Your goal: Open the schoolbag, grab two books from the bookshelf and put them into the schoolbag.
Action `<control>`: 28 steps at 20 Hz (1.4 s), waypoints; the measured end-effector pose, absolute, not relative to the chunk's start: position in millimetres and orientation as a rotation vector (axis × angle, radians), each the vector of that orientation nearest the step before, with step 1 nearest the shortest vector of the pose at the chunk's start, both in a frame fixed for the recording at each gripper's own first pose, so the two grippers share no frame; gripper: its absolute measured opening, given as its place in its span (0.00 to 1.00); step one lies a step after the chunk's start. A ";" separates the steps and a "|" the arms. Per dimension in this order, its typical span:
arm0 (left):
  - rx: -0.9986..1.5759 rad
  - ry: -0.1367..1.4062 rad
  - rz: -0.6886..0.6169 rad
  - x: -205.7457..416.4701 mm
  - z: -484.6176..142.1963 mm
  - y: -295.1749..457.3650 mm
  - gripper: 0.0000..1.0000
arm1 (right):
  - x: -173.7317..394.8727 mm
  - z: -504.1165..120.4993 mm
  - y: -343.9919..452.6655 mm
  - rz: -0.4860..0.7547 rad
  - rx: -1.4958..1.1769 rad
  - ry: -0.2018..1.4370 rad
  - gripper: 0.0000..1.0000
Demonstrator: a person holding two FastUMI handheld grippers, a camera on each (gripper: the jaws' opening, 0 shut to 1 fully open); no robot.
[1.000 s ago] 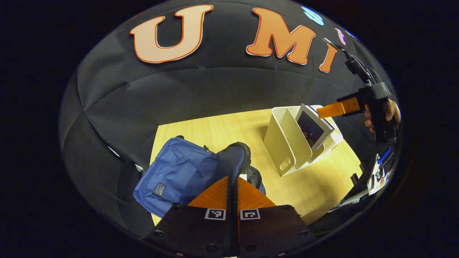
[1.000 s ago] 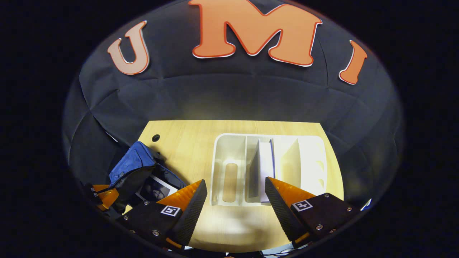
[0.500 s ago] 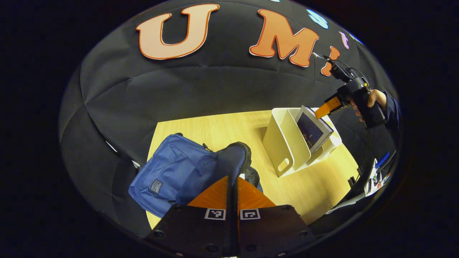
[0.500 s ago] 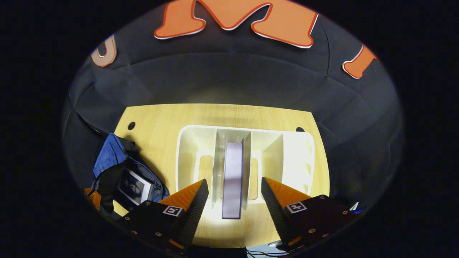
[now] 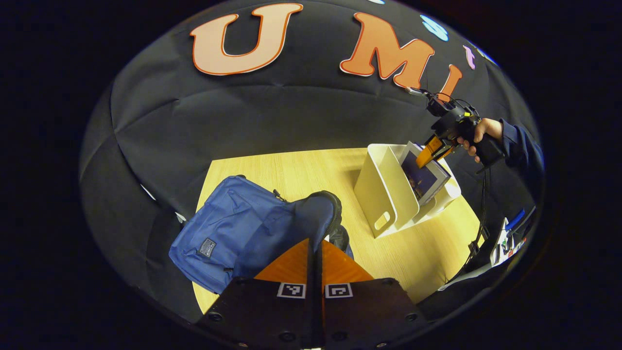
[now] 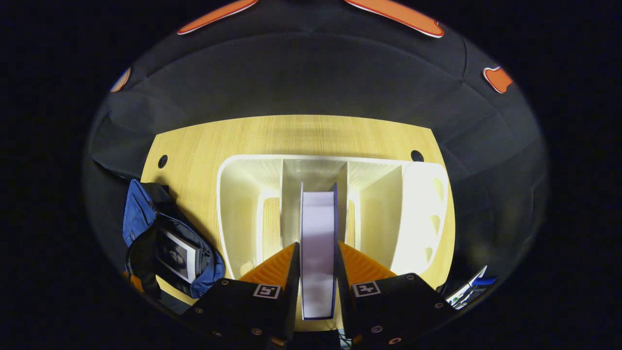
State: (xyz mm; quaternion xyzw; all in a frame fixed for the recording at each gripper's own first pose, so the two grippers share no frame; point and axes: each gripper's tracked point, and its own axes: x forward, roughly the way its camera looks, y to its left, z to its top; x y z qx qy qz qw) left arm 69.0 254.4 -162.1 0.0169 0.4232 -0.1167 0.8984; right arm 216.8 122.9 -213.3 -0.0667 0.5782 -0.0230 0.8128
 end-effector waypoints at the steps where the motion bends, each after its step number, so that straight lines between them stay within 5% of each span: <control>1: 0.033 0.878 -0.241 69.2 -162.5 254.3 0.01 | 215.8 -213.8 123.5 -0.050 -0.140 1.244 0.36; 8: 0.037 0.876 -0.249 68.3 -163.4 253.3 0.01 | 199.7 -195.0 121.8 -0.003 -0.122 1.295 0.28; 10: 0.036 0.874 -0.251 68.1 -163.8 253.1 0.01 | 195.7 -178.8 115.9 0.002 -0.104 1.295 0.36; 11: 0.035 0.874 -0.252 68.3 -163.2 253.2 0.00 | 194.6 -168.8 113.6 0.006 -0.095 1.287 0.28; 28: 0.056 0.865 -0.237 68.7 -158.4 255.6 0.00 | 146.0 -30.0 142.4 0.200 0.003 1.094 0.28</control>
